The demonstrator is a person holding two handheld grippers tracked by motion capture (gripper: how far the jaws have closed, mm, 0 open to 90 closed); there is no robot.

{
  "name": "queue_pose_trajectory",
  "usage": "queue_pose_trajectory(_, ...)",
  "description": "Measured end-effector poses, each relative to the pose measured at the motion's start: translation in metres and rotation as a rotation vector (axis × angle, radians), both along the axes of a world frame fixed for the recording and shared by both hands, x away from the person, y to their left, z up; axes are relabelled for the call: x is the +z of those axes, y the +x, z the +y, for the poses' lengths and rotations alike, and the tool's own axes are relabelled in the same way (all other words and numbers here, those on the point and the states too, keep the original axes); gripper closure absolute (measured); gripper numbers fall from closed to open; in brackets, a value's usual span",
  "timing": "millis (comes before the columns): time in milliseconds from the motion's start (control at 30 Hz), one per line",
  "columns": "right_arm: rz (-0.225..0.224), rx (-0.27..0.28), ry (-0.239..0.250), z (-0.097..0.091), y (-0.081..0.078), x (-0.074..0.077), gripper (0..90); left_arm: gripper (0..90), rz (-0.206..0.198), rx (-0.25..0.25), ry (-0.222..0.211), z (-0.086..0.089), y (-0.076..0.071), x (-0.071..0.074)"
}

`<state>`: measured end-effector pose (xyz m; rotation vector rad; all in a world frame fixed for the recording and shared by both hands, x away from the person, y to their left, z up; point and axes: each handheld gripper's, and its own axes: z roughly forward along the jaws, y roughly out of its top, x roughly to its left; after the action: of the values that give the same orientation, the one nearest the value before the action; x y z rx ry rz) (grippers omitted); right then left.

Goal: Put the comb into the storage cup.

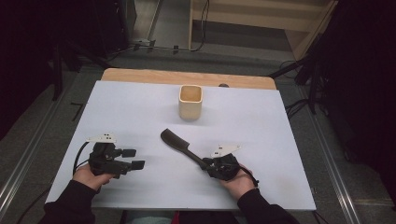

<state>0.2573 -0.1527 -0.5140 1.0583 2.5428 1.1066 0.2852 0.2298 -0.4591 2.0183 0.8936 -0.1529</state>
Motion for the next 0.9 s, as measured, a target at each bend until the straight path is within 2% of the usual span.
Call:
queue_pose_trajectory(167,0.025,0.003,0.004,0.000,0.000,0.003,70.2,25.6,0.020,0.001,-0.010,0.000,0.000,0.000)
queue_pose_trajectory(700,-0.024,0.001,0.061,0.003,-0.005,0.023,70.3,25.6,0.039,0.002,-0.008,-0.002,0.001,0.000)
queue_pose_trajectory(900,-0.053,-0.001,0.107,0.009,-0.010,0.034,70.3,25.5,0.077,0.003,0.003,-0.007,0.002,0.000)
